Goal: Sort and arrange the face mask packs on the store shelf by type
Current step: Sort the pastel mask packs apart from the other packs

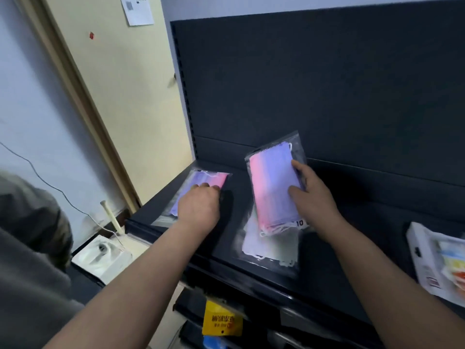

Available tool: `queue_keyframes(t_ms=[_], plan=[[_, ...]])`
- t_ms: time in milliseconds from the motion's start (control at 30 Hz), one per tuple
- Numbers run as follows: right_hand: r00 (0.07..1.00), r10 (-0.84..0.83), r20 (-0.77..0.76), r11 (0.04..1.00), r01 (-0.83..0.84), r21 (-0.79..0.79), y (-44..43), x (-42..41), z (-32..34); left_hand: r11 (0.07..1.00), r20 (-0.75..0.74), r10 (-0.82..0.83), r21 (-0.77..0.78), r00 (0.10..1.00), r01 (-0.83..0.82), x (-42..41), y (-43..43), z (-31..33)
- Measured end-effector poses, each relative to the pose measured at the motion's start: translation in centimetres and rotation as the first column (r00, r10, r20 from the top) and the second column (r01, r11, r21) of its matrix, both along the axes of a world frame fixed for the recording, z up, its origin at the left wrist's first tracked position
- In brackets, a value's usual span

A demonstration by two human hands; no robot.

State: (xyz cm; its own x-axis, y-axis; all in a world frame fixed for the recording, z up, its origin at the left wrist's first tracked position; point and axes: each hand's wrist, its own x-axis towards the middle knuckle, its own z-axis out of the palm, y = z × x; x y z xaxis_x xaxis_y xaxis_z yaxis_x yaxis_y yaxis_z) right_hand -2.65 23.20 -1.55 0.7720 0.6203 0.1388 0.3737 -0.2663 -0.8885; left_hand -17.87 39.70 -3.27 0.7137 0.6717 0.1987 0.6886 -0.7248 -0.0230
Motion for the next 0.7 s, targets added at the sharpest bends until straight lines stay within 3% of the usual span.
queue_keyframes(t_ms=[233,400,467,533,700], plan=[[0.968,0.012,-0.251,0.998,0.003,0.059,11.3,-6.2,-2.1,0.994,0.112,0.065,-0.093,0.992,-0.054,-6.0,6.6,1.1],[0.961,-0.004,-0.276,0.999,-0.011,-0.051,16.2,-9.7,-3.4,0.992,0.110,0.094,-0.096,0.989,-0.084,-7.6,9.4,1.2],[0.989,-0.073,-0.132,0.966,0.038,-0.254,17.0,-10.7,-3.8,0.991,0.104,0.085,-0.111,0.991,-0.074,-7.6,9.8,1.3],[0.993,-0.090,0.083,0.873,0.118,-0.472,17.2,-11.6,-4.1,0.990,0.119,0.081,-0.122,0.990,-0.066,-7.4,9.9,1.5],[0.938,0.029,0.346,0.852,0.158,-0.499,16.1,-11.6,-3.1,0.988,0.130,0.056,-0.152,0.990,-0.035,-6.5,9.3,1.3]])
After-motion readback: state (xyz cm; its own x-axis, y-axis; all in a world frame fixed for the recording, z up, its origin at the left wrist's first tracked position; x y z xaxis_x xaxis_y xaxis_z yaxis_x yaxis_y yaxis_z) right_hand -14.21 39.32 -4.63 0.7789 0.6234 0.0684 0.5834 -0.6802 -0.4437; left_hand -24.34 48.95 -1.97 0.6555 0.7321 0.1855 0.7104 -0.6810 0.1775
